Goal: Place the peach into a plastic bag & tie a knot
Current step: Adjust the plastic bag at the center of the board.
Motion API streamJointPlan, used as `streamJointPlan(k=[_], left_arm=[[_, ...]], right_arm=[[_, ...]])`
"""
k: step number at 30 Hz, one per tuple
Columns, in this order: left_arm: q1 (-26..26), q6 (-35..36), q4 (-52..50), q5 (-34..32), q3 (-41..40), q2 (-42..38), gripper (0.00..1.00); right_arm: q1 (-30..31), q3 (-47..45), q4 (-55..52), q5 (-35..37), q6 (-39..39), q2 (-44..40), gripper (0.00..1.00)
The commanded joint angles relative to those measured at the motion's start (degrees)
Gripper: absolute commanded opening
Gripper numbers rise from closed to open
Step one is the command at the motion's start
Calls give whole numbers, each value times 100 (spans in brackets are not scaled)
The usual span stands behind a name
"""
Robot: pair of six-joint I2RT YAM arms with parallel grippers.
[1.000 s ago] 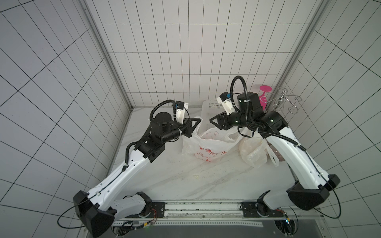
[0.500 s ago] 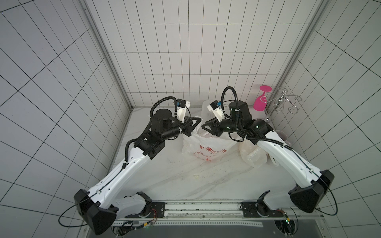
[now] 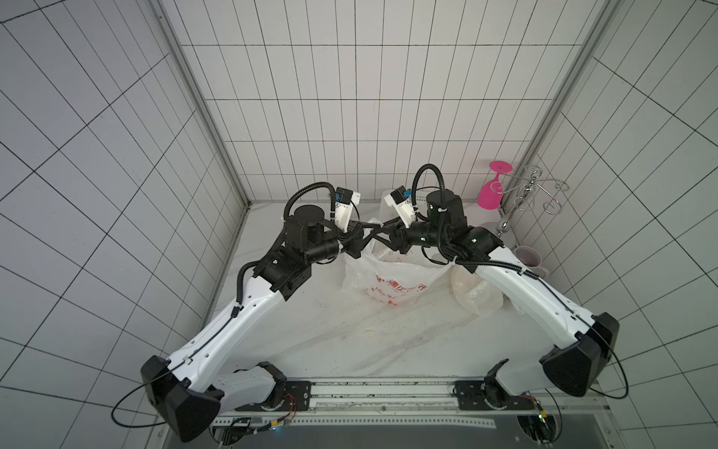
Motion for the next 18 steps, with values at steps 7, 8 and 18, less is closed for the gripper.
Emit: streamJointPlan(k=[7, 8, 18], left_arm=[[194, 317, 344, 153, -429, -239, 31], [263, 355, 439, 52, -561, -322, 40], [236, 1735, 1457, -54, -1460, -730, 94]], right_arm=[[-15, -273, 1108, -324, 273, -213, 3], [-68, -296, 1105, -367, 307, -240, 1], [-362, -348, 1209, -864, 594, -394, 0]])
